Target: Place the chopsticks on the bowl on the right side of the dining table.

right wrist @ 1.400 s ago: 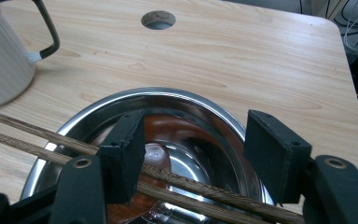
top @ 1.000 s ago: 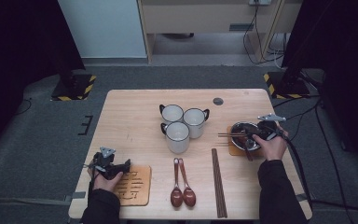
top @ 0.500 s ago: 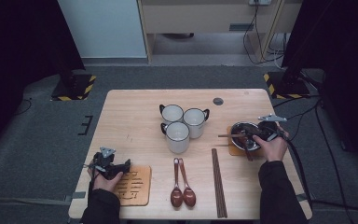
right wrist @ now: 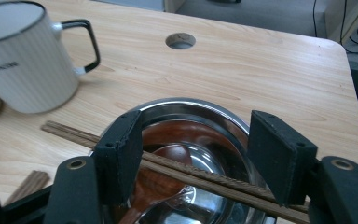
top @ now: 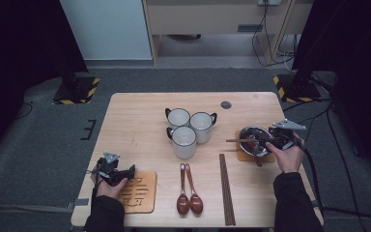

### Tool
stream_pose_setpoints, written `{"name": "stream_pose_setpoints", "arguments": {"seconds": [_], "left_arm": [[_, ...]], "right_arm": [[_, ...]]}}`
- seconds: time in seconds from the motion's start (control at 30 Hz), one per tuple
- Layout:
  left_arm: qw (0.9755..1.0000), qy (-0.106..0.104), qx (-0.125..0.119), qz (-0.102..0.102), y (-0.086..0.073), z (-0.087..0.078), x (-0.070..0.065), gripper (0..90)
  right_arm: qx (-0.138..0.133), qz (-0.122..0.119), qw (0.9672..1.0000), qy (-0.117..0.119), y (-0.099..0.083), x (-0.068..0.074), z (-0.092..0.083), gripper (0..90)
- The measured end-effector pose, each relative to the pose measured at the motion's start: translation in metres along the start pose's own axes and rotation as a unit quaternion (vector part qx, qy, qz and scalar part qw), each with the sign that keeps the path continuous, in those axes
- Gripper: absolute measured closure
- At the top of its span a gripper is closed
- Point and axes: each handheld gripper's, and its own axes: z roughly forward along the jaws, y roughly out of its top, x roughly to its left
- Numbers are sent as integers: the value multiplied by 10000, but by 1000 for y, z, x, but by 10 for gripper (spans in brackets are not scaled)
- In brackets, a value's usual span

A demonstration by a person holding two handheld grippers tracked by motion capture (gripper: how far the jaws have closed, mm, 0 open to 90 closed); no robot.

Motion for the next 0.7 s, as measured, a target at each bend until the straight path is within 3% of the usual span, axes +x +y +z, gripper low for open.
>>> {"name": "stream_pose_setpoints", "arguments": {"seconds": [0.4, 0.7], "left_arm": [[10000, -2, -1, -1, 0, 0, 0, 53], [10000, -5, 0, -3, 0, 0, 0, 53]], "right_arm": [[-412, -55, 9983, 414, 26, 18, -24, 354], [-540, -10, 9960, 705, 48, 34, -31, 346]]}}
